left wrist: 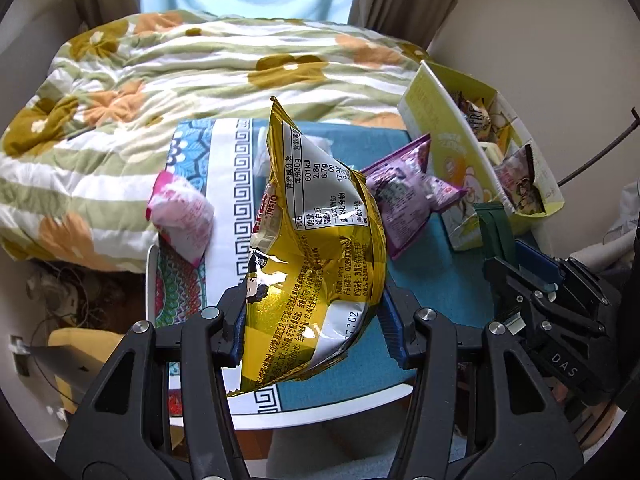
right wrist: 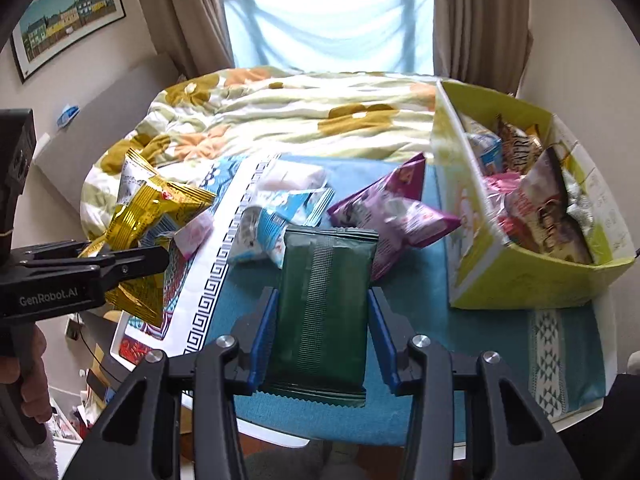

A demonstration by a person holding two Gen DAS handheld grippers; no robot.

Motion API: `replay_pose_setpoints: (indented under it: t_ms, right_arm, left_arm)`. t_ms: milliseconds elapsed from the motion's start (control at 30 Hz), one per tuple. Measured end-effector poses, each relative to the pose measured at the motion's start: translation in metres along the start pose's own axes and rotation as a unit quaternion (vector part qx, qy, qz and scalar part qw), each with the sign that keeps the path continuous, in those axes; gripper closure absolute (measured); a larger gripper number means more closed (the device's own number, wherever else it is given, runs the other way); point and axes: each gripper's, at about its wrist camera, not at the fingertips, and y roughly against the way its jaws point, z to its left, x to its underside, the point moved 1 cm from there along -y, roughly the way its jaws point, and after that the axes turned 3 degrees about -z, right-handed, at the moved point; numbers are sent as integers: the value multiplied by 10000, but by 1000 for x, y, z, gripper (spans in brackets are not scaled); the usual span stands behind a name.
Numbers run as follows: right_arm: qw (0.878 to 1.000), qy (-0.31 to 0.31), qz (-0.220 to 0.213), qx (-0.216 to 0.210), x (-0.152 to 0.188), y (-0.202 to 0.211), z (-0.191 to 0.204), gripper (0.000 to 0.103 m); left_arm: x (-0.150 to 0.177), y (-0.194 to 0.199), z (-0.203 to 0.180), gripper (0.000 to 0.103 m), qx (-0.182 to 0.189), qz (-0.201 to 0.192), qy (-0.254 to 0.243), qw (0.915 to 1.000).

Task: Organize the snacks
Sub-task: 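Carry the gold bag and green bar over the box and release them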

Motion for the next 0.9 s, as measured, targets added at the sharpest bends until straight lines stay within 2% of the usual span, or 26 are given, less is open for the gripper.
replay_pose_setpoints:
  t_ms: [200, 400, 567, 667, 900]
  right_arm:
    - [9980, -261, -538, 208, -41, 42, -47, 62]
    - [9956, -330, -821, 303, -81, 66, -111, 62]
    - [9961, -164, -821, 281, -111, 64, -171, 62]
    - [9963, -131, -816, 225, -127, 56, -211, 62]
    - [9978, -324, -581, 68, -149, 23, -286, 62]
  left_arm:
    - [-51, 7, -58, 54, 207, -352, -320, 9987]
    - [-100, -13, -131, 54, 351, -502, -422, 9972]
    - [-140, -57, -193, 54, 460, -404, -313, 9976]
    - [-163, -95, -230, 54, 391, -303, -345, 9982]
    - [-193, -176, -277, 54, 395, 158, -257, 9988]
